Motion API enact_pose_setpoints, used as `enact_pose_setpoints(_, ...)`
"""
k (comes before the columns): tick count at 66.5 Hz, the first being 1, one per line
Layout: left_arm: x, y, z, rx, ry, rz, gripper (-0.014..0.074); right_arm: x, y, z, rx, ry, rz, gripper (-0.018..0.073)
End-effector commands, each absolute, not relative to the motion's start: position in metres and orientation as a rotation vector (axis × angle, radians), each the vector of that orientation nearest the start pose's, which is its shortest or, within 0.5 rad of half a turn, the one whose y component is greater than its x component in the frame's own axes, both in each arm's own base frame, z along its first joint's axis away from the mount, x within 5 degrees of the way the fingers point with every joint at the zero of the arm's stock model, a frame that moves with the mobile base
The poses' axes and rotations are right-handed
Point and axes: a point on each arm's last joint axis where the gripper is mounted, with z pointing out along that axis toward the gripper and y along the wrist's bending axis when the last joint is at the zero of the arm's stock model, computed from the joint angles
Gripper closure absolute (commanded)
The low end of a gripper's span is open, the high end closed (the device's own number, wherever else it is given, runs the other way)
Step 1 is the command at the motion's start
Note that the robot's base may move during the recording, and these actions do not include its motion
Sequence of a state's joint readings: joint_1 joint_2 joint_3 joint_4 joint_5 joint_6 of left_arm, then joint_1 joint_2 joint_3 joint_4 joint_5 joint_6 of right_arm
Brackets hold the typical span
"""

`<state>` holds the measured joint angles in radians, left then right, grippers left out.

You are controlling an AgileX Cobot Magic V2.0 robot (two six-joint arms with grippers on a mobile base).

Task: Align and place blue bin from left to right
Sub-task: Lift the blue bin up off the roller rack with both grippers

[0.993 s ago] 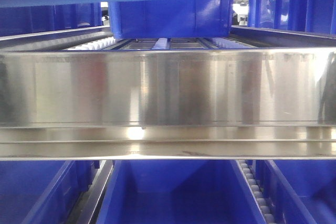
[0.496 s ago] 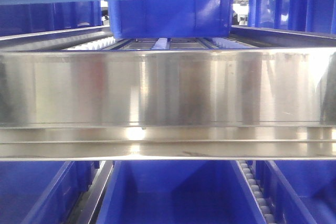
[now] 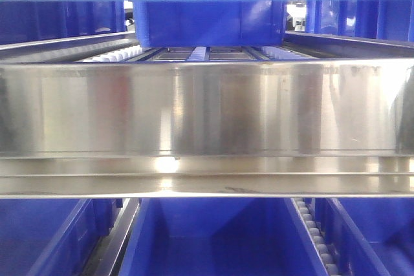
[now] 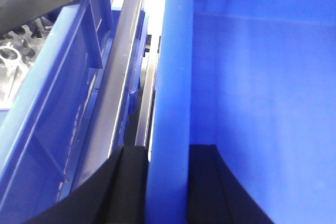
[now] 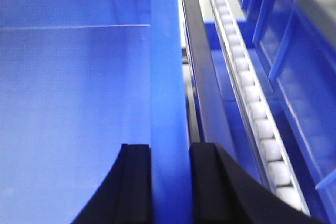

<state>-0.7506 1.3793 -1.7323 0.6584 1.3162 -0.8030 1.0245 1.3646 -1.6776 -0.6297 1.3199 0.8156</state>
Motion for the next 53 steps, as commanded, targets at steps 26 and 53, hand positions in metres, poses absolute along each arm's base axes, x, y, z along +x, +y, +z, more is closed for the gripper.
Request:
enact_pose_setpoints(26,0.2176,-0.1472,0.4890,-0.046,2.145,-0.133,0.0707,0.1694,0.2002,0.4742,-0.237,2.189,0.275,0.0721)
enact_pose_setpoints(53,0.2177,-0.1469,0.4892,-0.044,2.143,-0.128,0.0707,0.1699,0.1998,0.4747,-0.236,2.182,0.268,0.0721)
